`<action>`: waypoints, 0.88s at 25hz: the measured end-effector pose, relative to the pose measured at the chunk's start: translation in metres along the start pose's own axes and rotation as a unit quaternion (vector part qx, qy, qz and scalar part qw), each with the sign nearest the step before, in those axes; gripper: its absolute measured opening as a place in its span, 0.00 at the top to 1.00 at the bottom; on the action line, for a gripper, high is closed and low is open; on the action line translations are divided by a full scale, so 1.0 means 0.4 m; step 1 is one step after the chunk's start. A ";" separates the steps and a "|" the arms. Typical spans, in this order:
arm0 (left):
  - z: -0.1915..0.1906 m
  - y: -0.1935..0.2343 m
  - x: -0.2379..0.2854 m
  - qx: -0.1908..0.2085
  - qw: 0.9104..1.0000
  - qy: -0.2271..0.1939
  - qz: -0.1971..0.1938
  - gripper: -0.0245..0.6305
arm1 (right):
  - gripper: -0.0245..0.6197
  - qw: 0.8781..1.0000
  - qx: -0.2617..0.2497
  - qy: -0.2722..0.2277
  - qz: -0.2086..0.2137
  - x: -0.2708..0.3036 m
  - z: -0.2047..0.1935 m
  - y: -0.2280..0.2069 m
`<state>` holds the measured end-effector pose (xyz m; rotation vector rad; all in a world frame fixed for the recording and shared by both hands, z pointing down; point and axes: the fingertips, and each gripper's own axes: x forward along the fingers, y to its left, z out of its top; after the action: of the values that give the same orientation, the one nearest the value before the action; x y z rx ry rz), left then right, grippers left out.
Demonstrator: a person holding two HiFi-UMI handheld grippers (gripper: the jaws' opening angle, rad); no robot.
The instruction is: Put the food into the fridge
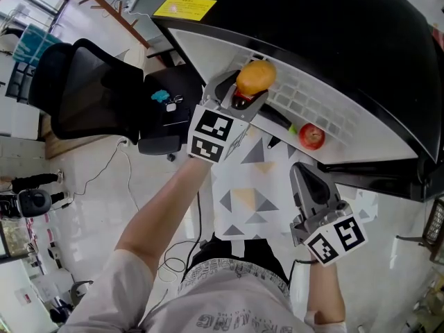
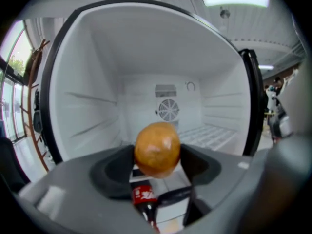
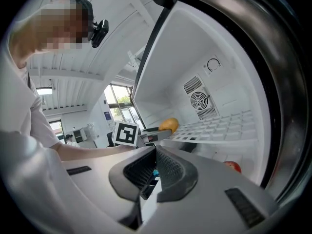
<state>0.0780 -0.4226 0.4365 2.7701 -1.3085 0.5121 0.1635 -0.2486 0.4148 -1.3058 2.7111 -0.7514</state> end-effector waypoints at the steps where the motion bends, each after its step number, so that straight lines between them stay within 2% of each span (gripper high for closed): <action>1: -0.001 0.001 0.002 -0.001 1.000 0.002 0.002 0.50 | 0.96 1.000 0.001 0.000 0.000 -0.001 -0.001 0.000; 22: -0.024 0.012 0.028 -0.003 0.999 0.029 0.027 0.50 | 0.96 1.000 0.007 0.003 0.000 -0.011 -0.012 -0.019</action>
<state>0.0786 -0.4324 0.4486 2.6997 -1.3727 0.5857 0.1706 -0.2472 0.4216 -1.3014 2.7050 -0.7742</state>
